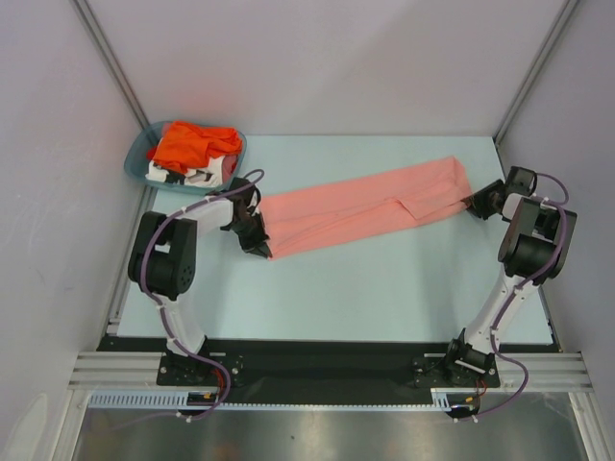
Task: Fold and stack the t-shirts
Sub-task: Fold the tshirt
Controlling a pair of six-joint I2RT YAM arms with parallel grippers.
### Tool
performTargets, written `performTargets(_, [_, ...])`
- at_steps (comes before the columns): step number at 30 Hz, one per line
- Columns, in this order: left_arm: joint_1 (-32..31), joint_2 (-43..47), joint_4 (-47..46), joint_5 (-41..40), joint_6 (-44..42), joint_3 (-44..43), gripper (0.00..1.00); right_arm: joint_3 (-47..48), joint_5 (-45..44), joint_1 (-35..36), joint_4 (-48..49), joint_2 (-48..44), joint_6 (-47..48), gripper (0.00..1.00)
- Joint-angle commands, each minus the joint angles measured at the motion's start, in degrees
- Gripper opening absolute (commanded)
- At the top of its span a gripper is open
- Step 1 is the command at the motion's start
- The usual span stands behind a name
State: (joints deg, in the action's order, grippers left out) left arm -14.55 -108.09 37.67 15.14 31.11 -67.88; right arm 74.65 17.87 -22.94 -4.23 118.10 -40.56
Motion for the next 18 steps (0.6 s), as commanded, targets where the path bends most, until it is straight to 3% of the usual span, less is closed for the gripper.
performTargets(1, [-1.09,-0.02,1.53,-3.8,-0.71,6.08,0.0,4.52,-3.37,1.67,0.71,5.28,0.65,0.2])
performTargets(5, [-3.9,2.18,1.0,-2.48,1.66,9.86,0.0,11.27,-2.31,4.04,2.99,9.76,1.7,0.05])
performTargets(11, [-11.81,3.68,0.74,-0.63,6.93,10.49,0.0,22.8,-2.31,7.64,3.26,16.18,3.2,0.05])
performTargets(18, [-27.7,3.77,1.18,2.0,11.69,6.45,0.0,33.61,-0.55,9.4,3.61,23.92,1.36,0.06])
